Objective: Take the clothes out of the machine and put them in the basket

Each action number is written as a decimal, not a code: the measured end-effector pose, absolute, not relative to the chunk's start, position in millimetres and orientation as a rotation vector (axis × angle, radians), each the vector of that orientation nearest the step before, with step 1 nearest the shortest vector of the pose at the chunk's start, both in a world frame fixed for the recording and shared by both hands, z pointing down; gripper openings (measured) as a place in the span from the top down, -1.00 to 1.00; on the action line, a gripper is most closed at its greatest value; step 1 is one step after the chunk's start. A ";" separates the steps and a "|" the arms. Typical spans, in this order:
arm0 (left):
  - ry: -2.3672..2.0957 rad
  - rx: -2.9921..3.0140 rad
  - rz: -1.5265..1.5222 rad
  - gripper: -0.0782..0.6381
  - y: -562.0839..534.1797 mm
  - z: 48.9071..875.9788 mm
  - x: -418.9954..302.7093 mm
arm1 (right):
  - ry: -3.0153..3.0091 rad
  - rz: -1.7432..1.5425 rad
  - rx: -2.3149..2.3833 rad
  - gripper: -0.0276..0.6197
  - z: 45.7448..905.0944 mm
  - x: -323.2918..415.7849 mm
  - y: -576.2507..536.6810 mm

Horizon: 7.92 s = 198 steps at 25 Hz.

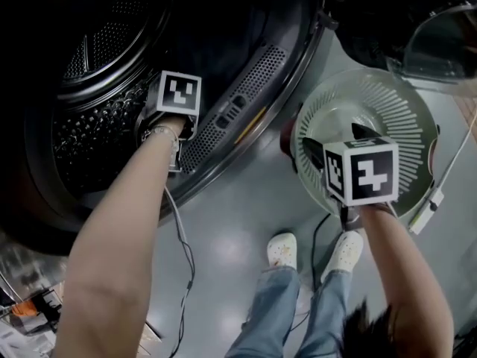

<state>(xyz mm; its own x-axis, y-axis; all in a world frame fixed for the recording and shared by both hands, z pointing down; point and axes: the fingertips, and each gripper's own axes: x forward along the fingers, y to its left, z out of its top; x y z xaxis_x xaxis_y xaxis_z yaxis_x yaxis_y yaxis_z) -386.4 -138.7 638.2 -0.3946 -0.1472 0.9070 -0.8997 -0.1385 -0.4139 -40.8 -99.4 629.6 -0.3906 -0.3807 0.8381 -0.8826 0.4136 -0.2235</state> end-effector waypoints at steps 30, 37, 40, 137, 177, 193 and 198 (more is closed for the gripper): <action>-1.724 1.316 1.691 0.44 -102.5 526.0 -311.2 | -1.809 0.955 1.080 0.91 528.8 23.7 -56.0; -1.726 1.329 1.589 0.44 -89.2 495.8 -269.7 | -1.773 1.024 1.105 0.91 503.8 57.7 -37.7; -1.734 1.342 1.498 0.45 -85.0 483.2 -251.2 | -1.772 1.057 1.130 0.91 491.8 69.2 -36.8; -1.751 2.058 1.097 -0.39 -188.2 520.6 -204.6 | -2.069 0.932 1.072 0.91 558.5 -9.0 -122.8; -1.530 1.662 1.613 0.52 -267.2 622.5 -281.4 | -2.119 0.914 1.120 0.91 585.7 -77.9 -199.8; -1.605 1.630 1.478 0.55 -240.1 571.6 -286.4 | -2.074 0.903 1.067 0.91 559.2 -51.1 -163.0; -1.638 1.633 1.475 0.55 -224.1 545.7 -279.9 | -2.076 0.878 1.058 0.91 537.6 -40.2 -150.6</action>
